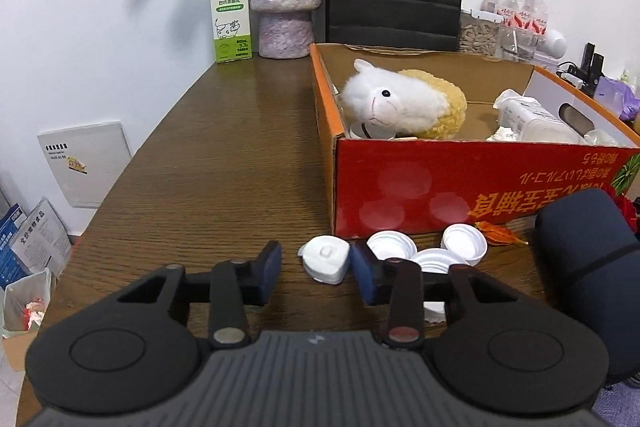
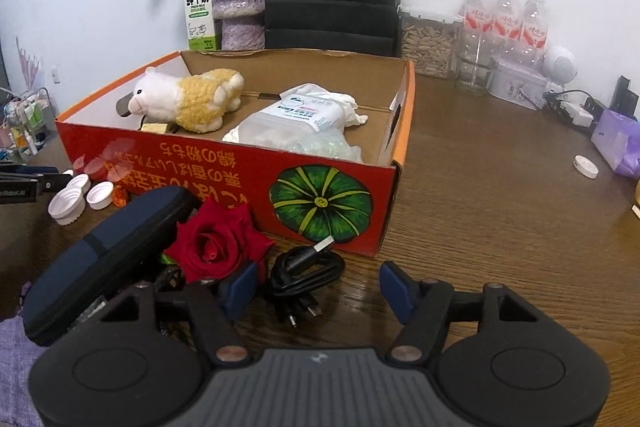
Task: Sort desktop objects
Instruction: 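Grasp a white bottle cap with the left tool while the right tool grasps the black cable, then carry the cap and cable over the box and open both tools inside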
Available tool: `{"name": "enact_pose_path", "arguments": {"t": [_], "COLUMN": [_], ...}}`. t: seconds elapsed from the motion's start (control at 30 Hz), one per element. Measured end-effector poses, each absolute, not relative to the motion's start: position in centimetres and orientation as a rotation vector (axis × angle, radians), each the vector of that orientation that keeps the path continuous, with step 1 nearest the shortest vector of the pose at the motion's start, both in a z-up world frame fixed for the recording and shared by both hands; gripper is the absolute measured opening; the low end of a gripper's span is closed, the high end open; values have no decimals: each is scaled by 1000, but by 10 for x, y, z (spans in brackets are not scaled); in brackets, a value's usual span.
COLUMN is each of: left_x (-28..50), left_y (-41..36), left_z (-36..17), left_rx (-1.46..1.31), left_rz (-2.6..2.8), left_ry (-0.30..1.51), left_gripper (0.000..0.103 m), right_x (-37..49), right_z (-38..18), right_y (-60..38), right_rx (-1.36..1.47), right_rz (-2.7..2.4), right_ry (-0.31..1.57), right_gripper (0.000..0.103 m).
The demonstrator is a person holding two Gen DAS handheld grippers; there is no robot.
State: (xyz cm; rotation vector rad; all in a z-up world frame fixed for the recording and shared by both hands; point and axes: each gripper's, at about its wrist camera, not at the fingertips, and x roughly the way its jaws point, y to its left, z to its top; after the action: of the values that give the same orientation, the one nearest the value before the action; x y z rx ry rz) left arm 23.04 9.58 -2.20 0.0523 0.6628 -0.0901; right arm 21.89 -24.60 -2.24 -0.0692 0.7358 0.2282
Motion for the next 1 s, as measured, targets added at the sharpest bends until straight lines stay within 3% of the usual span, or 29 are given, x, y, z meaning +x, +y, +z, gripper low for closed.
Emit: {"name": "enact_pose_path", "arguments": {"t": [0.17, 0.23, 0.7, 1.0], "left_x": [231, 230, 212, 194], "left_y": [94, 92, 92, 95], "left_z": [-22, -21, -10, 44], "left_rx": [50, 52, 14, -22], "left_rz": [-79, -77, -33, -21], "left_ry": [660, 658, 609, 422], "left_gripper": [35, 28, 27, 27], "right_x": [217, 215, 196, 182], "right_z": [-25, -25, -10, 30], "right_y": [-245, -244, -251, -261], "right_rx": [-69, -77, -63, -64], "right_rz": [258, 259, 248, 231], "right_ry": [734, 731, 662, 533], "right_gripper": [43, 43, 42, 42]}}
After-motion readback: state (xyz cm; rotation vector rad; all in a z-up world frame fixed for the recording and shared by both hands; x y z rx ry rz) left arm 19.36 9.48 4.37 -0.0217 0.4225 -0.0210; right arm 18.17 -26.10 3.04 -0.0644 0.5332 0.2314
